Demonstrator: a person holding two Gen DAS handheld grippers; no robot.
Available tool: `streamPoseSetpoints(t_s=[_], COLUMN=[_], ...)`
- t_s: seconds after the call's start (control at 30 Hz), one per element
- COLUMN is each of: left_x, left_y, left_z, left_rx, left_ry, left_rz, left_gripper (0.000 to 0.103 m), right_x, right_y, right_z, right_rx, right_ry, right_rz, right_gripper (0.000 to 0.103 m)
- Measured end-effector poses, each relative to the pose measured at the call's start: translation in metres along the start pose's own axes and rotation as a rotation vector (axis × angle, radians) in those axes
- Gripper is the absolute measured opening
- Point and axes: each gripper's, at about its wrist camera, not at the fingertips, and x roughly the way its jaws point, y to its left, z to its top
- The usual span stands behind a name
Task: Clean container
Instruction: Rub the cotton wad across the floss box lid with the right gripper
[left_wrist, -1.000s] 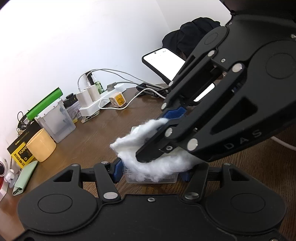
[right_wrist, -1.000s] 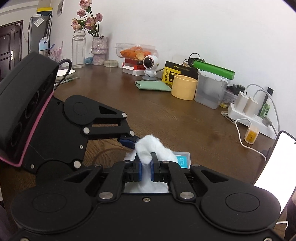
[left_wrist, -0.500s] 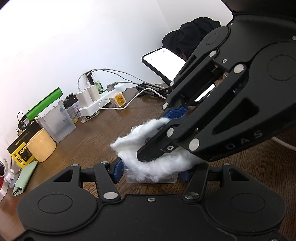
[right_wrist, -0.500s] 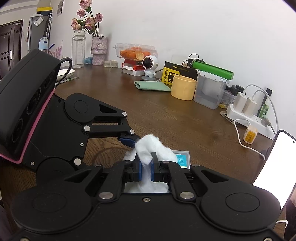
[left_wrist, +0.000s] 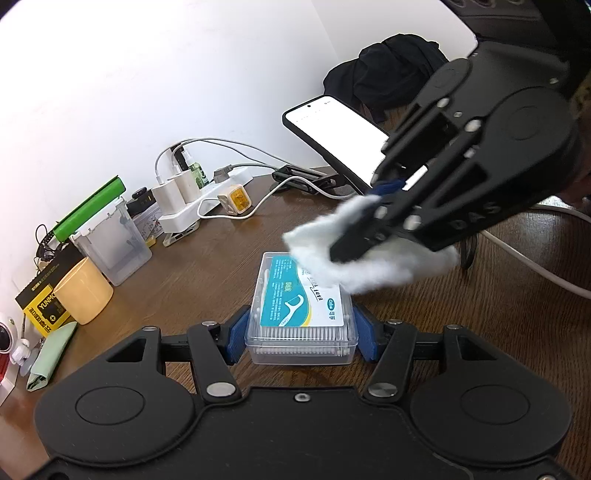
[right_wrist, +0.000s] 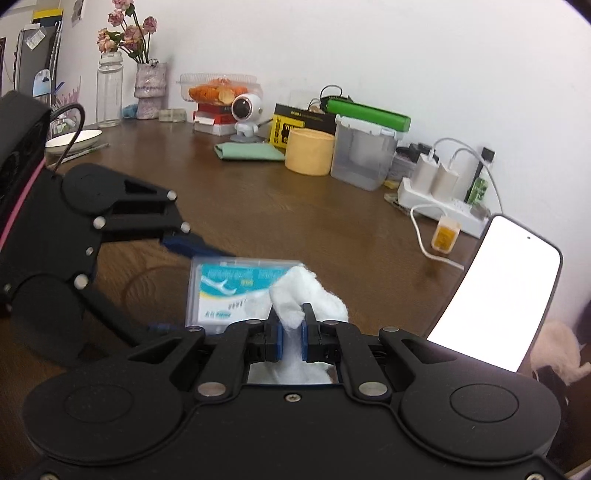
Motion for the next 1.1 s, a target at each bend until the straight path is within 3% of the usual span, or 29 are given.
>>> streamPoseSetpoints(t_s=[0.17, 0.47, 0.6, 0.73, 0.9, 1.1], left_x=[0.012, 0.017, 0.018, 0.018, 0.018, 0.017], left_y=[0.009, 0.012, 0.012, 0.013, 0.013, 0.014], left_z=[-0.001, 0.000, 0.000, 0.000, 0.001, 0.001], left_rx=[0.000, -0.007, -0.002, -0.004, -0.014, -0.023], left_ry=[0.001, 0.003, 0.001, 0.001, 0.005, 0.008], left_rz=[0.001, 0.001, 0.004, 0.002, 0.004, 0.000], left_gripper=[0.057, 0.057, 0.057, 0.057, 0.057, 0.057], right_x=[-0.003, 0.002, 0.005, -0.005, 0.002, 0.015], right_y=[0.016, 0.023, 0.026, 0.031, 0.017, 0.001], right_z=[0.005, 0.012, 0.011, -0.002, -0.003, 0.003], right_rx=[-0.001, -0.045, -0.253, -0.534, -0.634, -0.594], right_ry=[-0.021, -0.054, -0.113, -0.255, -0.286, -0.247], right_rz=[0.124, 0.116, 0.007, 0.064, 0.089, 0.101], right_gripper=[0.011, 0.010, 0.009, 0.009, 0.009, 0.009])
